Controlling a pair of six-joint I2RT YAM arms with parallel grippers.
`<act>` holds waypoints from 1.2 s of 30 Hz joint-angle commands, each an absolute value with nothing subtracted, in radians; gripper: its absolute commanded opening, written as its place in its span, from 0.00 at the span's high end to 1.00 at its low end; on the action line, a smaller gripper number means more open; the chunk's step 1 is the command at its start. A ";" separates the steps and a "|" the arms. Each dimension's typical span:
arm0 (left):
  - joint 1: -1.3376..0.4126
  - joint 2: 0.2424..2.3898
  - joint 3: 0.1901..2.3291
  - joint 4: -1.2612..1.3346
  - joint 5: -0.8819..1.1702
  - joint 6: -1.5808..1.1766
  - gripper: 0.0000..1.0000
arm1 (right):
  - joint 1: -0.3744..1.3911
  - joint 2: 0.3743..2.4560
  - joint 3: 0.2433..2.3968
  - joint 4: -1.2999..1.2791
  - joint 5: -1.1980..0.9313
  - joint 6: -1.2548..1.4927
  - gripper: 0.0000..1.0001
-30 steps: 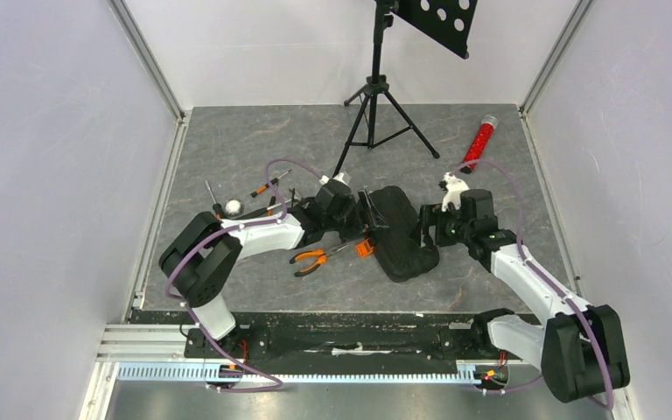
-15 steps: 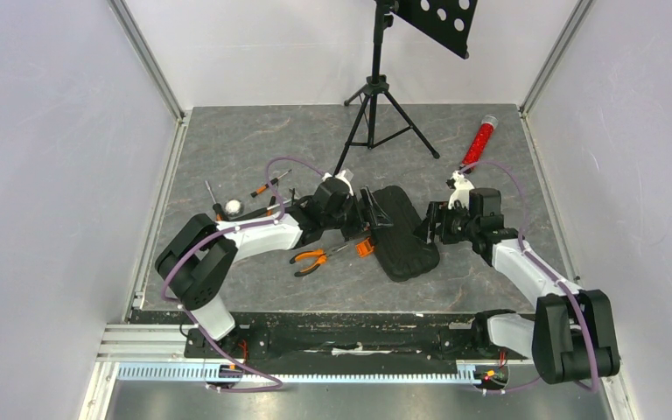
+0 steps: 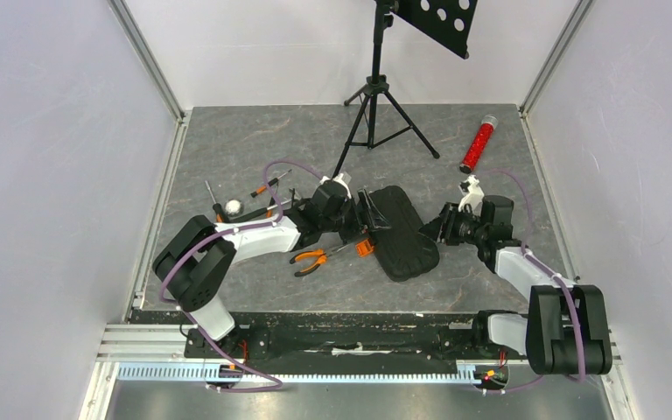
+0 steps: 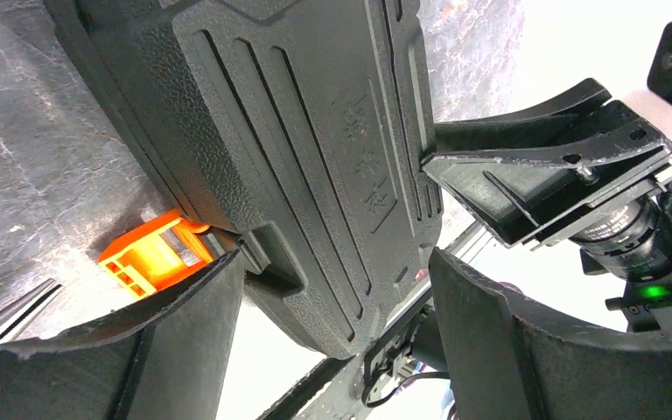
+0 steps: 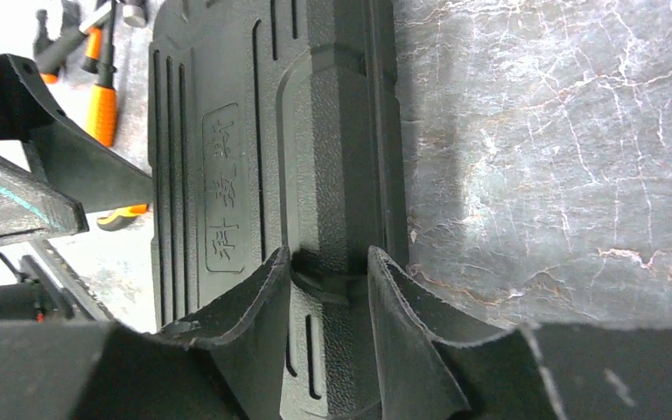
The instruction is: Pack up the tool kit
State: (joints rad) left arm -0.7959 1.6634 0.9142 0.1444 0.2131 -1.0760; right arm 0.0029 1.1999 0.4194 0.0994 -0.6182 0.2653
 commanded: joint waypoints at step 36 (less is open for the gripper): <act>-0.787 1.700 0.910 0.221 0.207 -1.162 0.10 | -0.141 1.388 0.177 0.442 -0.789 0.504 0.71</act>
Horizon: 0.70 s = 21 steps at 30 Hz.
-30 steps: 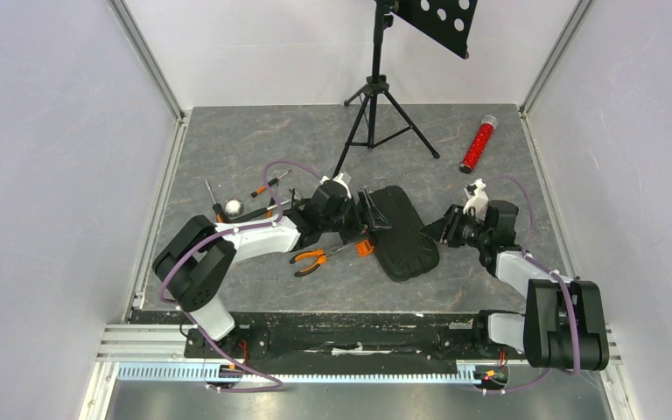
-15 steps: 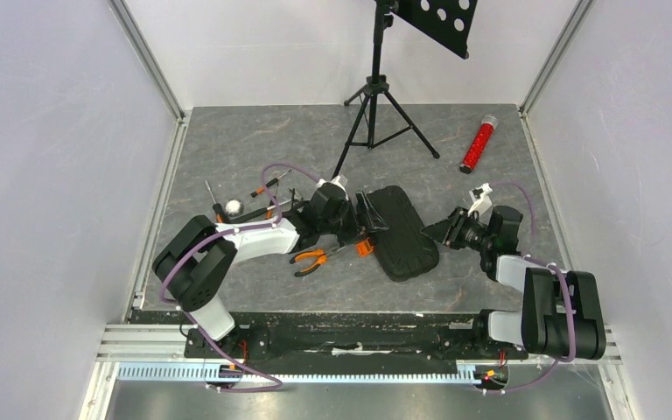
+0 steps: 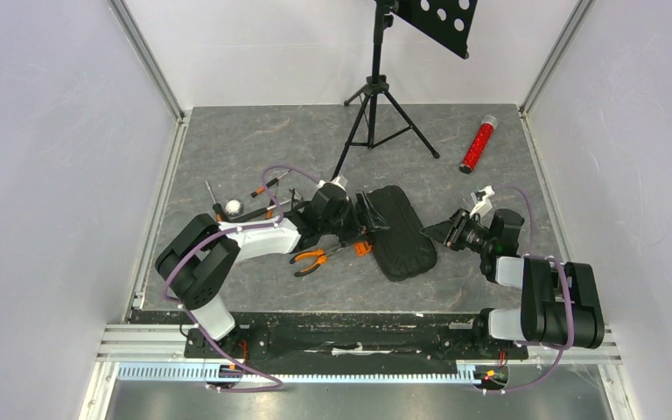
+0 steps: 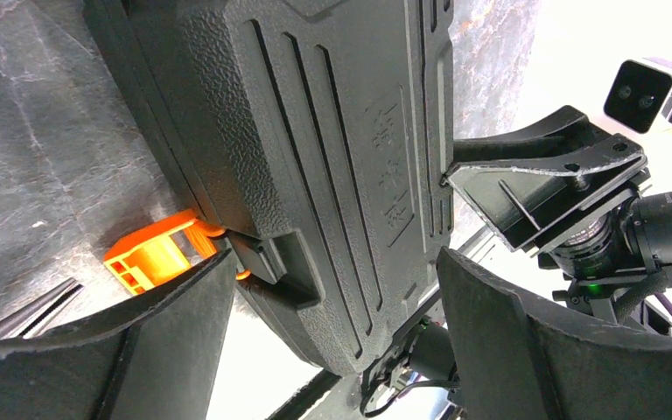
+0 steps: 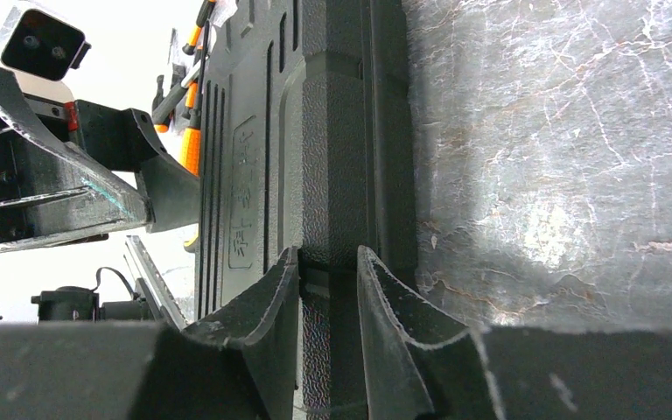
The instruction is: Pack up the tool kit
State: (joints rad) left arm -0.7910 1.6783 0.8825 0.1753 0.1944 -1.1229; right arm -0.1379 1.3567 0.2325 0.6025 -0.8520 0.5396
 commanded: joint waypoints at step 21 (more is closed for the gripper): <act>-0.843 1.695 1.043 0.381 0.283 -1.260 0.12 | -0.061 1.274 0.216 0.295 -0.686 0.412 0.49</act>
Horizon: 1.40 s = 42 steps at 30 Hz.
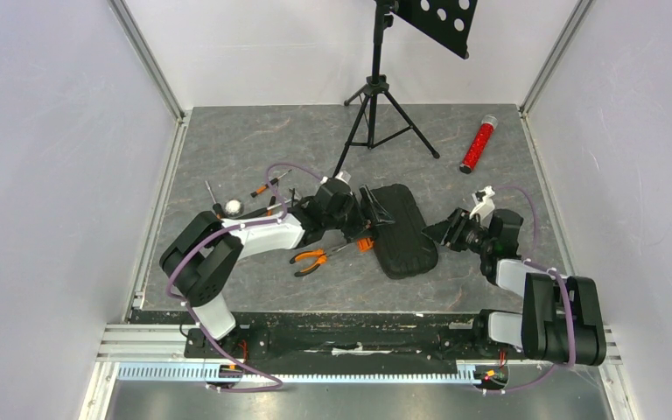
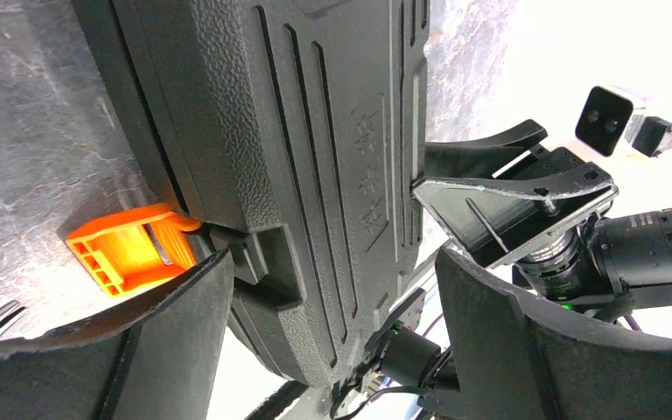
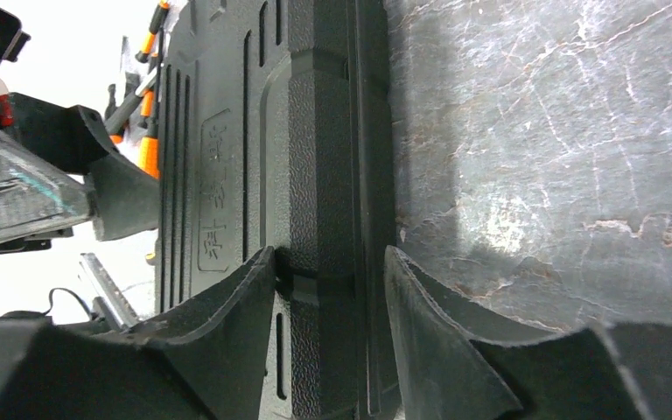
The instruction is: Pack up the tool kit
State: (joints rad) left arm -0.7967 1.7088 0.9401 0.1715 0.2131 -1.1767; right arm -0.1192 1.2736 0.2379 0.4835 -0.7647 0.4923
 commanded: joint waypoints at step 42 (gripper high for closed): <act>-0.773 1.499 0.882 0.059 0.177 -0.996 0.11 | 0.213 1.319 0.801 -0.310 -0.310 0.050 0.46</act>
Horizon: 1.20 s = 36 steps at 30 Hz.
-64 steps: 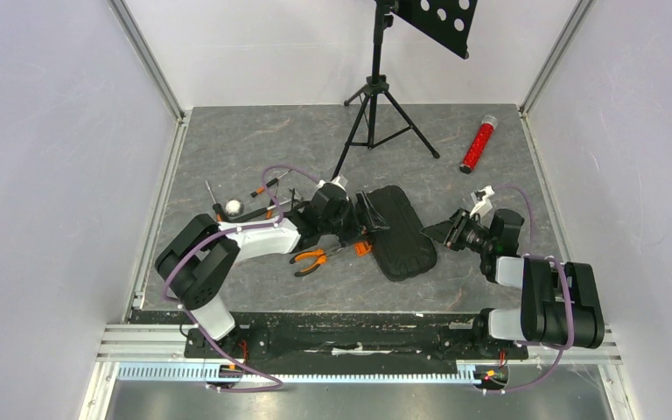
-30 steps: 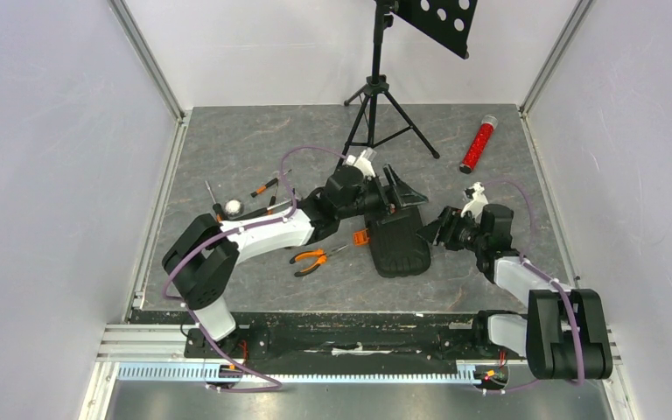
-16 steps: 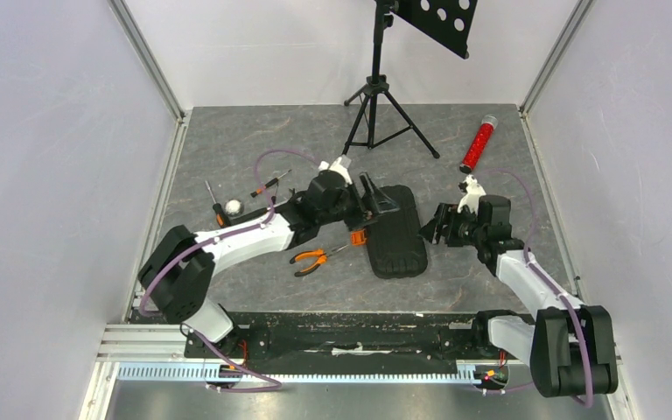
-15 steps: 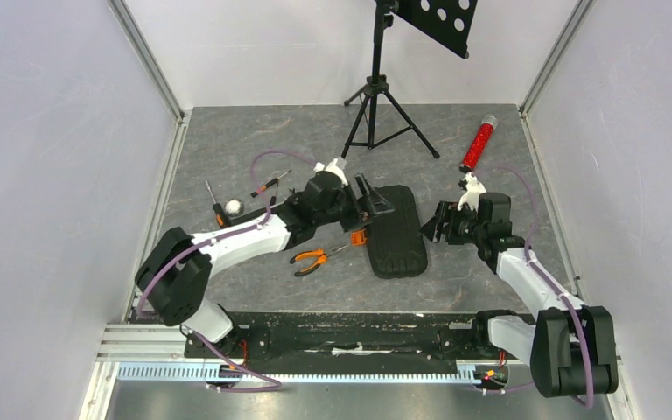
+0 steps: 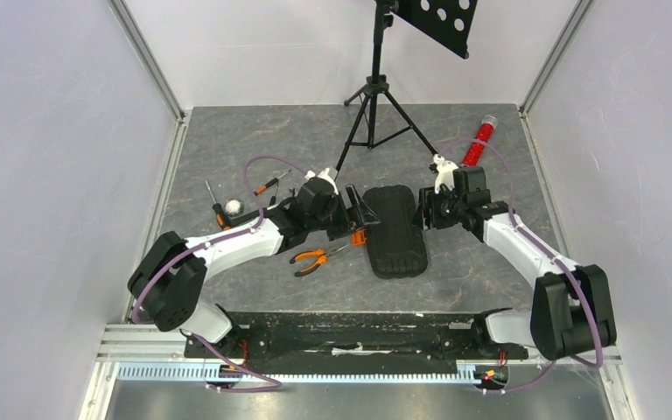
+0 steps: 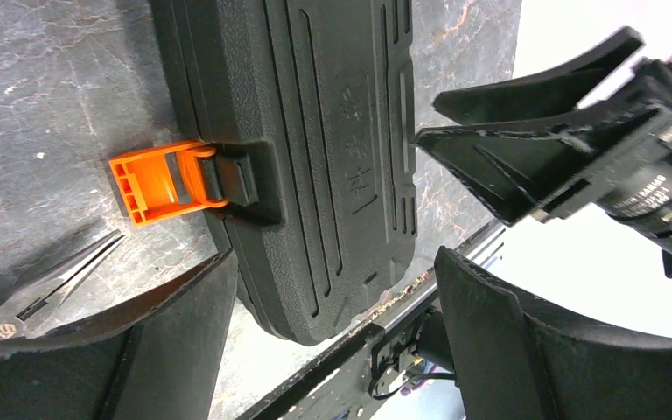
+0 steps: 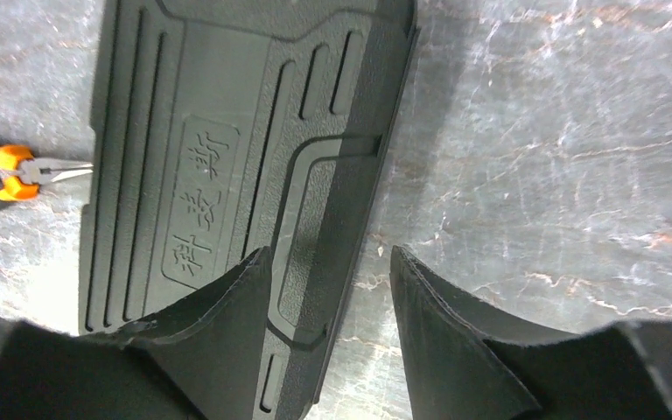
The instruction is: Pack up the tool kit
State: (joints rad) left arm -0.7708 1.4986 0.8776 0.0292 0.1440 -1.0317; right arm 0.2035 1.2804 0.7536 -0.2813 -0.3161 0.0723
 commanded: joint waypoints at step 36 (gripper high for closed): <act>-0.762 1.589 0.887 0.140 0.251 -1.058 0.11 | -0.062 1.513 0.476 0.115 -0.756 0.287 0.82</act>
